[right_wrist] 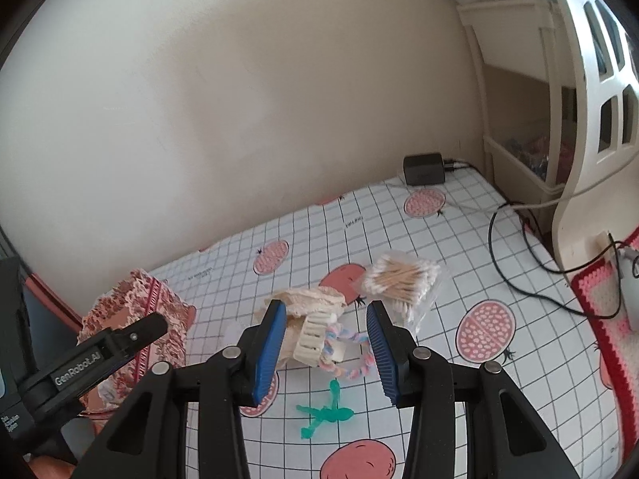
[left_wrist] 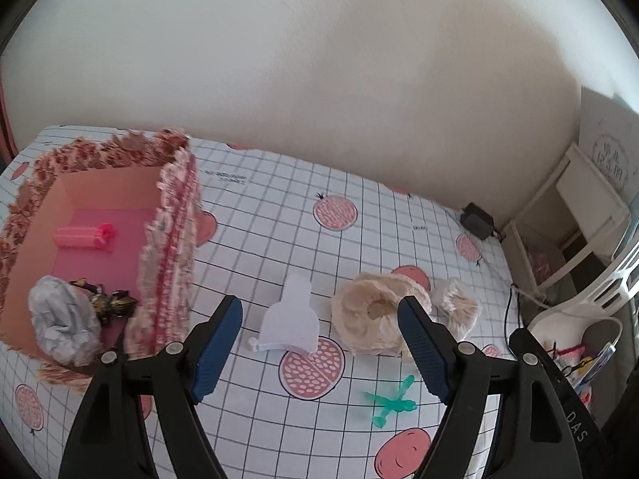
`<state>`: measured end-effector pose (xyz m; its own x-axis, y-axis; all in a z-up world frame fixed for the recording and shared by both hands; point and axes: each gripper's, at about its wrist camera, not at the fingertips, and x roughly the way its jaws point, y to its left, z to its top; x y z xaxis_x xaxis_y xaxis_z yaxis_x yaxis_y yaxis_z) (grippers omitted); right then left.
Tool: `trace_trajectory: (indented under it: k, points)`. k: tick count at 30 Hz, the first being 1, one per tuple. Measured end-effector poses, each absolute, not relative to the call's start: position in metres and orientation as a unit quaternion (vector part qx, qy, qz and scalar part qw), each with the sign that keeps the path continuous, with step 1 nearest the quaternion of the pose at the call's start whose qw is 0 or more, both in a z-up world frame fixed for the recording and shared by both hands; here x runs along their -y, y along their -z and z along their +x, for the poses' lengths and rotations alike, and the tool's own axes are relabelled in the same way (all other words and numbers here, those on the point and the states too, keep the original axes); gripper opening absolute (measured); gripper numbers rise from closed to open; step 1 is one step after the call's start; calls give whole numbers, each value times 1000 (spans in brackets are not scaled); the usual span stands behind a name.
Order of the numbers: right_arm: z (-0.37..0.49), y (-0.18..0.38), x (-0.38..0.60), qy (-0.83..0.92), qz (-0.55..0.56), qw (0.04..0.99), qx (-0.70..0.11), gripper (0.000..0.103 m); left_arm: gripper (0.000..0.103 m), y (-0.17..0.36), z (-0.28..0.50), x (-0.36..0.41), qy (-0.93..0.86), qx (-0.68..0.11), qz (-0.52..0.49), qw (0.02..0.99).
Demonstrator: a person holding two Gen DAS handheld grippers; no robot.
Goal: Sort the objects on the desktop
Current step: 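Move left tool to the white plastic cutout while right approaches the rainbow rope toy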
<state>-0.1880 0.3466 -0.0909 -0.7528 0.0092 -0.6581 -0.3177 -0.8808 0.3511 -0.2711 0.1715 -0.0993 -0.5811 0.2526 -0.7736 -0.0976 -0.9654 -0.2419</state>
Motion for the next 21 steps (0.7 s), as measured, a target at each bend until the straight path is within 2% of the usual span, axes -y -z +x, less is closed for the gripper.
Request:
trace_trajectory:
  k: [21]
  points:
    - [-208, 141, -347, -876, -406, 102, -240, 46, 81, 176, -300, -183, -856, 50, -504, 108]
